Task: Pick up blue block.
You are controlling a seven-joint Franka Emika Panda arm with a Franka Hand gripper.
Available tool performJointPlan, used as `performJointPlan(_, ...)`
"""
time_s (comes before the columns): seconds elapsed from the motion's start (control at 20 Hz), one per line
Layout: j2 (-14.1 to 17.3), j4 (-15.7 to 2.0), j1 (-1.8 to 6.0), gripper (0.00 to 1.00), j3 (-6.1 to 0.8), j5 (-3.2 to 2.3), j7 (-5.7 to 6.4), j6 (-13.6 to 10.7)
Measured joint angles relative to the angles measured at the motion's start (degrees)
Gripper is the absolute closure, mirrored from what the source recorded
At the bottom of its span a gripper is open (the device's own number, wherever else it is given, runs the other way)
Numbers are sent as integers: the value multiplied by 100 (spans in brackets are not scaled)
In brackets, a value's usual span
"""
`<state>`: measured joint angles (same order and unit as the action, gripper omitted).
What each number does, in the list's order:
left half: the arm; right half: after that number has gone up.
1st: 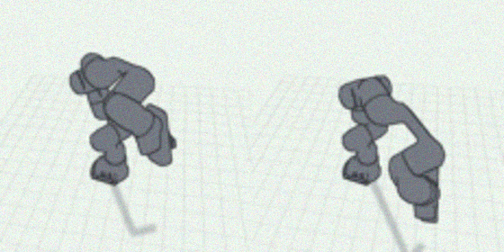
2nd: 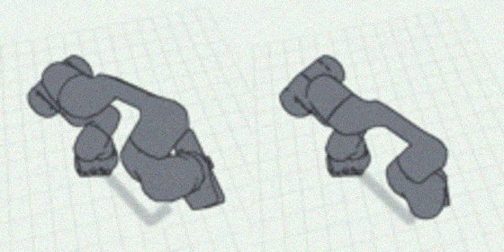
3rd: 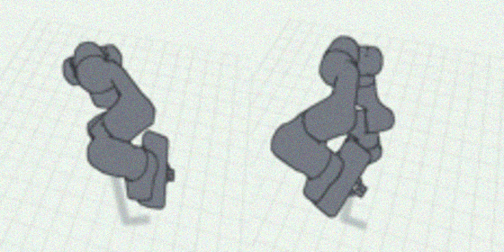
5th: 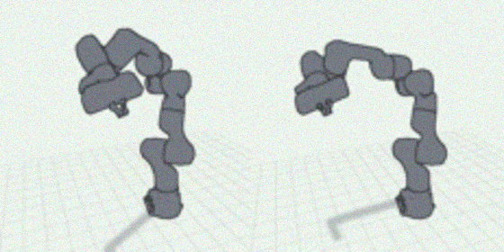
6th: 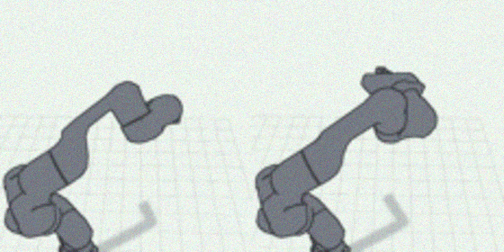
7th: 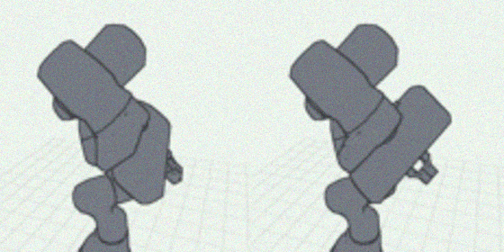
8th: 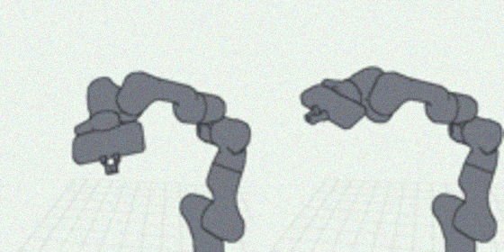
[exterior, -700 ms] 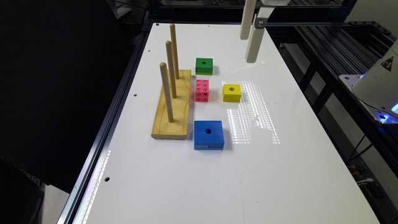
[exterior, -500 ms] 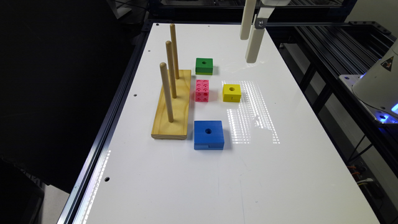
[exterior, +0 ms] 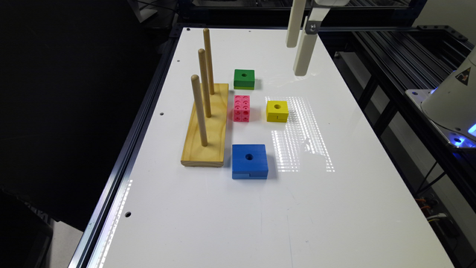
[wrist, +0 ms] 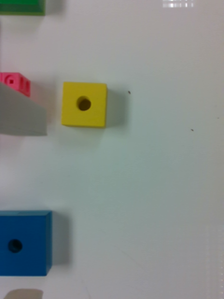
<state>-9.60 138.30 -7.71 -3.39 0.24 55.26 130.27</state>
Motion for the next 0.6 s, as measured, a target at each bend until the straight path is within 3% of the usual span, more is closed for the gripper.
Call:
performJointPlan(0.1,42,-44,-1,0,-41,19,7,34)
performJointPlan(0.3,231,-218,-3,0,-207,50,126,122)
performJointPlan(0.35,357,-339,-3,0,-313,51,229,141)
performJointPlan(0.45,543,-519,0,0,-443,51,356,143)
performJointPlan(0.6,733,-692,2,0,-498,50,411,143)
